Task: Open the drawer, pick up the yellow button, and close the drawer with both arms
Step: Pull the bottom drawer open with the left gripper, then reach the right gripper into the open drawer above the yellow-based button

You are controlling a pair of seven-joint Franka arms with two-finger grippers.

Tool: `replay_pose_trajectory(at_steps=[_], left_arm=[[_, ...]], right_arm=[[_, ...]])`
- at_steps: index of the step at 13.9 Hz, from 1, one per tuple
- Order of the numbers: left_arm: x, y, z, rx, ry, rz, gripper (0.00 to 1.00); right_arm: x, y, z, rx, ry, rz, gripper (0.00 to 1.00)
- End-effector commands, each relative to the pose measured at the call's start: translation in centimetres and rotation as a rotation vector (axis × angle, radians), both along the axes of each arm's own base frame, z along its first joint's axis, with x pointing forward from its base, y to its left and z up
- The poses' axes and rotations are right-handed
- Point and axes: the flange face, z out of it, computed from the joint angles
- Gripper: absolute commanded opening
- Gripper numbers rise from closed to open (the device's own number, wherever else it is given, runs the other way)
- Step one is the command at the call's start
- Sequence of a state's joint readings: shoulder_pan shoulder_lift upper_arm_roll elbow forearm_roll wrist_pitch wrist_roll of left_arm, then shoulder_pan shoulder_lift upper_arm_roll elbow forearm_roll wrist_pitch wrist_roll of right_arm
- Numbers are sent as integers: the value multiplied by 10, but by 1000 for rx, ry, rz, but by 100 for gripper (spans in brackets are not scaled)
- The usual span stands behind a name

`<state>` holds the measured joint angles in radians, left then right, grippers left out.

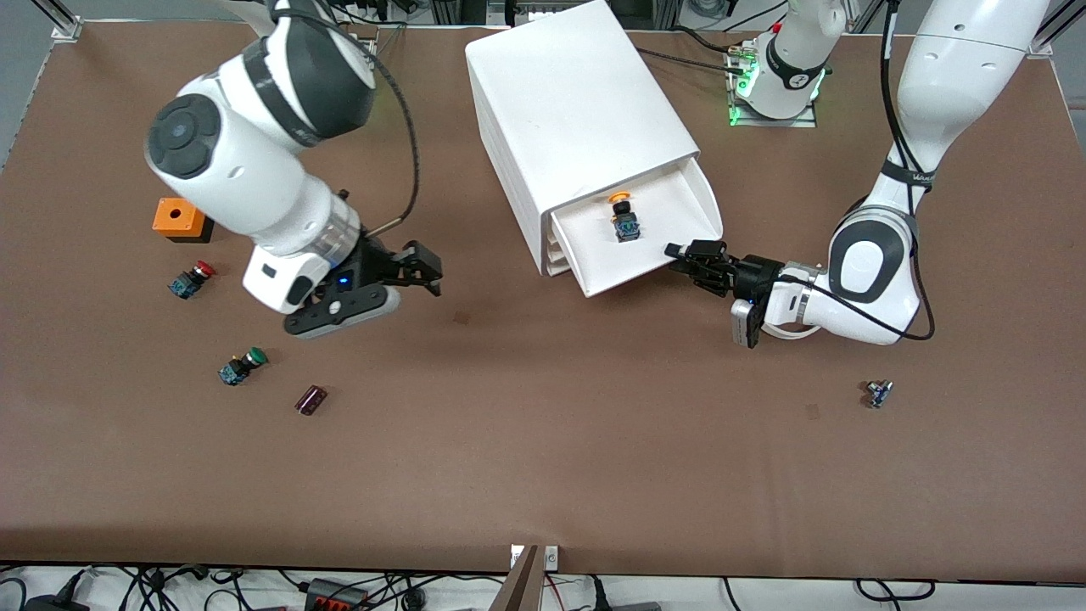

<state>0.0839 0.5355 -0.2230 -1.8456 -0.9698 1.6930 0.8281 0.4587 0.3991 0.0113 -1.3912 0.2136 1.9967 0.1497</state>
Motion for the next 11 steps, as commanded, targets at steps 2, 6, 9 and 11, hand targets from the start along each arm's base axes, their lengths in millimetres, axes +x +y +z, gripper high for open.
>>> replay_pose_trajectory(at_steps=[2, 6, 9, 11], left_arm=[[21, 21, 46, 148, -3, 9, 100], [51, 40, 120, 475, 29, -64, 100], [56, 49, 149, 684, 32, -91, 100], [59, 62, 171, 812, 14, -81, 100]], right_arm=[[-9, 39, 4, 34, -52, 28, 100], [-52, 121, -5, 45, -97, 65, 100], [-86, 183, -18, -54, -155, 57, 100], [-103, 220, -26, -54, -170, 42, 100]])
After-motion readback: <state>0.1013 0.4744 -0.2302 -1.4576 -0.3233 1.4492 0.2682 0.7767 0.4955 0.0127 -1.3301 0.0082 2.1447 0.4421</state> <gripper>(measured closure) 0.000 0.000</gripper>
